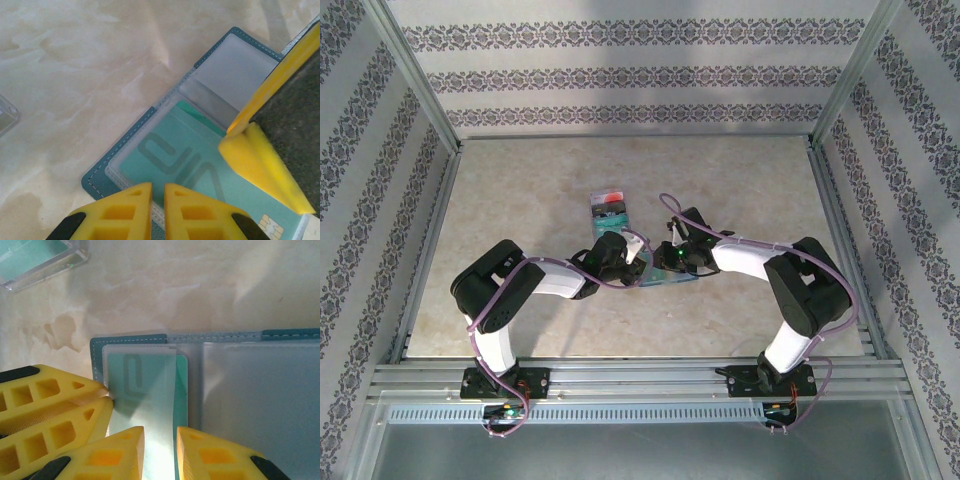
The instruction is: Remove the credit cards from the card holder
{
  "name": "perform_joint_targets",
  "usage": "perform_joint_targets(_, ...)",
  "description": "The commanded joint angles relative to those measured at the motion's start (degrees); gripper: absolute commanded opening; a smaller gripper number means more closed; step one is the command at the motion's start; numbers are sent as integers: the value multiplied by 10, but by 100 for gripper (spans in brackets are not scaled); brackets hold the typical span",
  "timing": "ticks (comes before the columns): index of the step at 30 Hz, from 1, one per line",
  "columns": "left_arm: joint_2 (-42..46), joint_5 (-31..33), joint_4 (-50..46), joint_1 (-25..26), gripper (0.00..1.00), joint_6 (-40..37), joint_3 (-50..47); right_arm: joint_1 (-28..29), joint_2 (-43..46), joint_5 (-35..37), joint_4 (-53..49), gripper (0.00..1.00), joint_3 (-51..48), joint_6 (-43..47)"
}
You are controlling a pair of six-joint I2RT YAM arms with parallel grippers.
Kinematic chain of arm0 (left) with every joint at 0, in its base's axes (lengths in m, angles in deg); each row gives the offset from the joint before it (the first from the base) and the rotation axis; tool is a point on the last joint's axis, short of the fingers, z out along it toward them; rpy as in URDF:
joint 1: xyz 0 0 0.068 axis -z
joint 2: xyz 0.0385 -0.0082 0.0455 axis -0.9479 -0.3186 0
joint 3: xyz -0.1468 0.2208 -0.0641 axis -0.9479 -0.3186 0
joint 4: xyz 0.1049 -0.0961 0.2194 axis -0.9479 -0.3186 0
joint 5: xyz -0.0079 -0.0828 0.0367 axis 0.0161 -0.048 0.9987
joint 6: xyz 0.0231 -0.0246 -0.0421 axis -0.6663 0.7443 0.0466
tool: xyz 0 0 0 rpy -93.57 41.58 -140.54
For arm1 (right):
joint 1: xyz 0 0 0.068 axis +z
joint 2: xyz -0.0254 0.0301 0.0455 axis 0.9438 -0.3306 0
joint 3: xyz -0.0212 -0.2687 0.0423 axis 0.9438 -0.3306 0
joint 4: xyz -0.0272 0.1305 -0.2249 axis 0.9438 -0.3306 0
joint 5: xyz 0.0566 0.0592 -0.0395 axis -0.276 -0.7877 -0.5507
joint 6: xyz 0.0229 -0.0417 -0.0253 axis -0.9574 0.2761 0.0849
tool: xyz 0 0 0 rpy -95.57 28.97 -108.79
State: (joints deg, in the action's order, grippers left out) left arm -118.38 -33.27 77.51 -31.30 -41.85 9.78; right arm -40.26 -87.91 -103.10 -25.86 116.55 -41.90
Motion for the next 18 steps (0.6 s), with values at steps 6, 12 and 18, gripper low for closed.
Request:
perform_joint_targets(6, -15, -3, -15, 3, 10, 8, 1, -13, 9, 4, 11, 25, -23, -3)
perform_joint_targets(12, -16, -1, -17, 3, 10, 7, -1, -15, 28, 4, 10, 25, -33, 0)
perform_joint_targets(18, -14, -1, -19, 3, 9, 7, -1, -18, 35, 7, 12, 24, -41, -1)
